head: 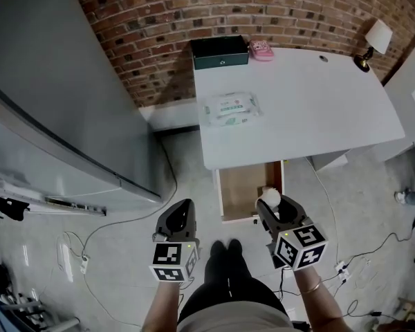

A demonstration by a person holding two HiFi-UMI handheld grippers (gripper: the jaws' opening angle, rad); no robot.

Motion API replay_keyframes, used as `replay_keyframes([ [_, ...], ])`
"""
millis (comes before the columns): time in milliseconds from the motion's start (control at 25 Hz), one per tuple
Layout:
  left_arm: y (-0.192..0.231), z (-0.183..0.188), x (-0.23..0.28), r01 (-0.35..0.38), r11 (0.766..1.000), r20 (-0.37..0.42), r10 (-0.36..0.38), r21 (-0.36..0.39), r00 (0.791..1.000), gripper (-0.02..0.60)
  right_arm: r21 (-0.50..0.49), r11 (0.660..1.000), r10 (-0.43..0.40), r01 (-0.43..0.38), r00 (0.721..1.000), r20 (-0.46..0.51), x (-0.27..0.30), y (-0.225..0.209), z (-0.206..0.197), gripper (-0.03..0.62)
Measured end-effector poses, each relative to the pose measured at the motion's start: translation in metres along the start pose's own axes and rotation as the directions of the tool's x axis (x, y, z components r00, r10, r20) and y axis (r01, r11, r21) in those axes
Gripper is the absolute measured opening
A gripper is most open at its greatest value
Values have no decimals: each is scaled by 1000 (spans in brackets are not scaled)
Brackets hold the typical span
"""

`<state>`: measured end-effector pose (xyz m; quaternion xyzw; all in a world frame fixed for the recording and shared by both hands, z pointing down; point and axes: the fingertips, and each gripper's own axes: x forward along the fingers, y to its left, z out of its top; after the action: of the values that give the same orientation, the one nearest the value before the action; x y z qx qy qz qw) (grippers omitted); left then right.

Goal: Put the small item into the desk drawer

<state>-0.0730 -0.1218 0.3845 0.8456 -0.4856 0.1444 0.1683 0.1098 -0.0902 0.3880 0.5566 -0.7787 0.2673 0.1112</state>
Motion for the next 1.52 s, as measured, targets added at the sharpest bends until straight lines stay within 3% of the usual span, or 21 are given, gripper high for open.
replay_keyframes([
  [680, 25, -62, 27, -47, 999, -51, 46, -26, 998, 21, 30, 998, 56, -51, 983, -177, 78, -19, -85, 176],
  [880, 35, -89, 34, -58, 998, -98, 54, -39, 994, 21, 51, 997, 66, -55, 966, -249, 109, -24, -117, 176],
  [1520, 66, -157, 65, -126, 988, -134, 113, -88, 984, 21, 62, 998, 47, -23, 904, -424, 202, -61, -200, 176],
])
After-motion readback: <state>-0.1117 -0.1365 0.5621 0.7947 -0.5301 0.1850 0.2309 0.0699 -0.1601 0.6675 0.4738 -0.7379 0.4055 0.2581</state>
